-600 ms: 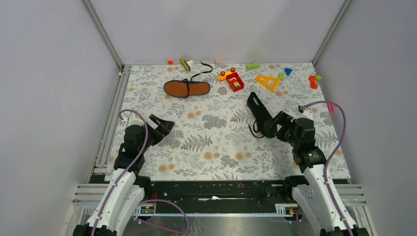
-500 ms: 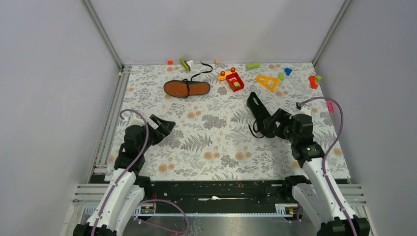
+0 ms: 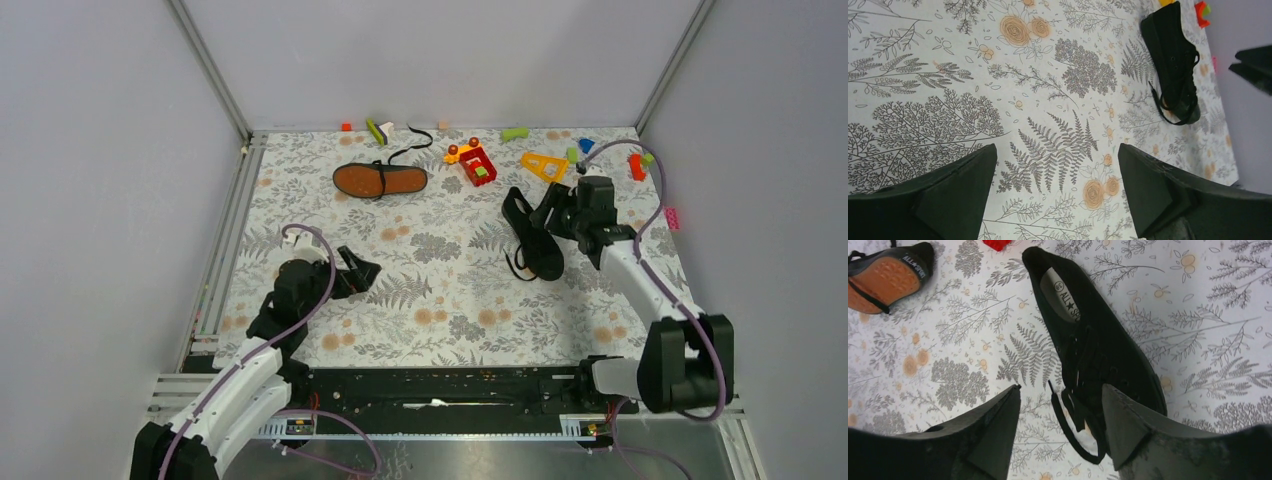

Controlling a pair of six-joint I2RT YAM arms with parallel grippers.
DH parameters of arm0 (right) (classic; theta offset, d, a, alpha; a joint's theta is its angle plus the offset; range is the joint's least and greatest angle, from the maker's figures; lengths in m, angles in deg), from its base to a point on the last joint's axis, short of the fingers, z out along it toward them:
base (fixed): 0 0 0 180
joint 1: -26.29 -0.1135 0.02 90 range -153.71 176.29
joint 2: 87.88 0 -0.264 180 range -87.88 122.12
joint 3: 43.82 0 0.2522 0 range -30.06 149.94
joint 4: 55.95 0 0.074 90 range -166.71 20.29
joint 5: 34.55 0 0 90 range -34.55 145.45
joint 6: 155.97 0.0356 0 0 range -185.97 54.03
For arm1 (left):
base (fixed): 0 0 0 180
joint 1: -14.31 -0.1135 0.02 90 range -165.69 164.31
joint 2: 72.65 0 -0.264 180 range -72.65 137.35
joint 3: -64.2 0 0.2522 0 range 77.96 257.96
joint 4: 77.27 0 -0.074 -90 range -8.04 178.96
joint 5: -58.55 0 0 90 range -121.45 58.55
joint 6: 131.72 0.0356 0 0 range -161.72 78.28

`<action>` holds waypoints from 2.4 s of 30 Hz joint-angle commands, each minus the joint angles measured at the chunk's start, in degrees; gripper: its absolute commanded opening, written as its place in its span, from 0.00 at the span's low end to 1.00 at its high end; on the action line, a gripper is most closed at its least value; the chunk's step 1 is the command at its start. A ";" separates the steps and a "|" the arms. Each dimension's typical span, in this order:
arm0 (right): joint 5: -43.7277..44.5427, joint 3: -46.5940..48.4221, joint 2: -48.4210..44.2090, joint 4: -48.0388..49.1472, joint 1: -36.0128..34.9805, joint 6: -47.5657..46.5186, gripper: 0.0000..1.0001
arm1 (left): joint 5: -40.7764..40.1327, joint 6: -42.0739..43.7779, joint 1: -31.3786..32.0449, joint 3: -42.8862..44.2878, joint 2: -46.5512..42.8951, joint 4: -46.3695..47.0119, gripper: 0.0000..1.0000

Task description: Tie the shoes

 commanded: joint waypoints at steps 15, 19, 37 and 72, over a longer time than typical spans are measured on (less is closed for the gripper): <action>9.40 28.54 30.98 -9.34 -2.86 -10.94 0.55 | -0.87 11.16 7.77 -1.41 0.40 9.22 0.98; 11.39 33.27 34.46 -13.35 -3.75 -12.27 0.53 | 2.68 11.18 7.86 -1.04 3.90 11.17 0.97; 8.56 44.20 39.04 -26.04 -6.94 -12.08 0.02 | 3.96 11.69 7.89 -1.82 3.05 12.92 0.98; -2.01 27.14 -0.45 -25.17 -30.55 19.66 0.00 | 4.22 11.61 7.88 -5.23 -8.98 11.62 0.98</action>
